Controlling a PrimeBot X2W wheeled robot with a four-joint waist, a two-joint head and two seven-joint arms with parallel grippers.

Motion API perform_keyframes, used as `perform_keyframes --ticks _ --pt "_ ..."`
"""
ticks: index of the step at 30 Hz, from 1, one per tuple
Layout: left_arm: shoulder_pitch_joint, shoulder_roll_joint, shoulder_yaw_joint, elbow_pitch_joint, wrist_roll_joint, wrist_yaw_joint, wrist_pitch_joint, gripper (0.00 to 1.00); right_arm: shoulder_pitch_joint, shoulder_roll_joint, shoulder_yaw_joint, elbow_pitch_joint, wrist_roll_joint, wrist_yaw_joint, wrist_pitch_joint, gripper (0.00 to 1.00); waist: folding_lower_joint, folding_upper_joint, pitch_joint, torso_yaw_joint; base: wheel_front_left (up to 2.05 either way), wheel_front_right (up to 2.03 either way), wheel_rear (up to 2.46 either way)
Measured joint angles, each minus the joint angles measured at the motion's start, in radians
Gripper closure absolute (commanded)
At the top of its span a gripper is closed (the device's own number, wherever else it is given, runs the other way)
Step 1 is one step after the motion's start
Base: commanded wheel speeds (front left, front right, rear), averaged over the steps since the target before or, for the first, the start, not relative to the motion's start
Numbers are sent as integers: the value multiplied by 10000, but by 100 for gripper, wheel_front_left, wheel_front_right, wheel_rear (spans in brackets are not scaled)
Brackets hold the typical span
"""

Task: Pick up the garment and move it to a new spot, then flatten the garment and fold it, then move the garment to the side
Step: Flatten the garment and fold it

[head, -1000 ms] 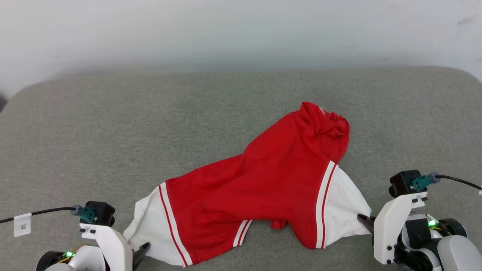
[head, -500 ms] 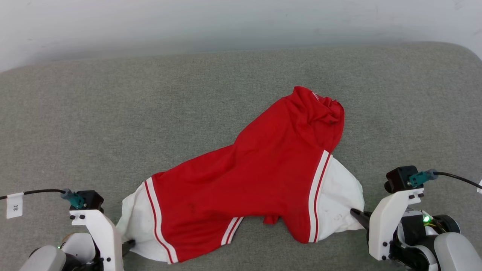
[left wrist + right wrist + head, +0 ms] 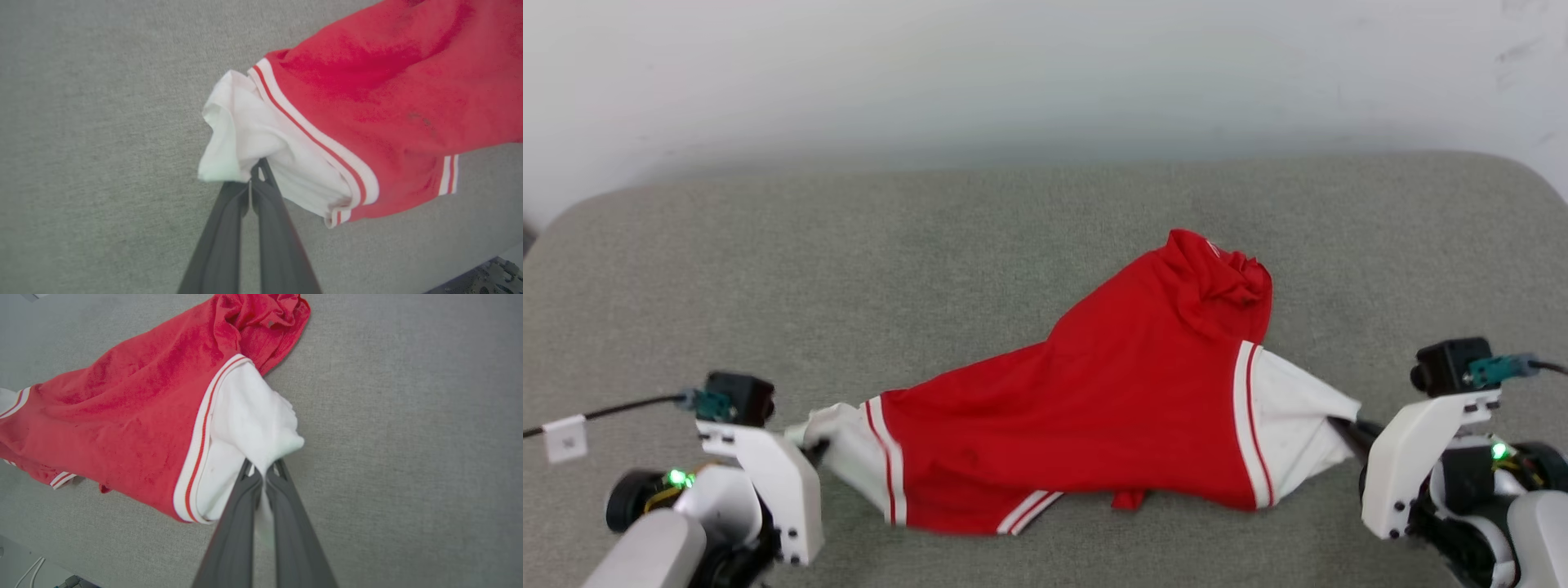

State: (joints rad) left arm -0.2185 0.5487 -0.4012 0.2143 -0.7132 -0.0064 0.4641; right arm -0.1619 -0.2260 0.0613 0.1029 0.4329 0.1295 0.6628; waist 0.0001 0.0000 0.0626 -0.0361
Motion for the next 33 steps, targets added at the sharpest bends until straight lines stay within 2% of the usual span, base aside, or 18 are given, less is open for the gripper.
perform_keyframes --ticks 8,11,14,22,33 --pt "-1588 -125 430 -1120 771 704 -828 100 -1566 -265 -190 523 -268 0 -621 100 -1 0 -604 70 0 0 0" --pt "-2635 -355 395 -936 1035 725 -984 100 -2551 -374 -84 961 -282 -2 -920 100 0 0 -584 72 0 0 0" --pt "-3813 -671 372 -380 1241 744 -1204 100 -3625 -416 58 1450 -324 0 -1267 100 0 0 -476 86 0 0 0" --pt "-7129 -1467 416 1952 1730 437 -2433 100 -6917 -596 702 2941 -447 0 -2130 100 0 0 344 135 0 0 0" --pt "-11246 -1756 541 4704 2529 140 -4713 100 -11513 -545 1394 5074 -1200 15 -4096 100 0 0 2029 23 0 0 0"
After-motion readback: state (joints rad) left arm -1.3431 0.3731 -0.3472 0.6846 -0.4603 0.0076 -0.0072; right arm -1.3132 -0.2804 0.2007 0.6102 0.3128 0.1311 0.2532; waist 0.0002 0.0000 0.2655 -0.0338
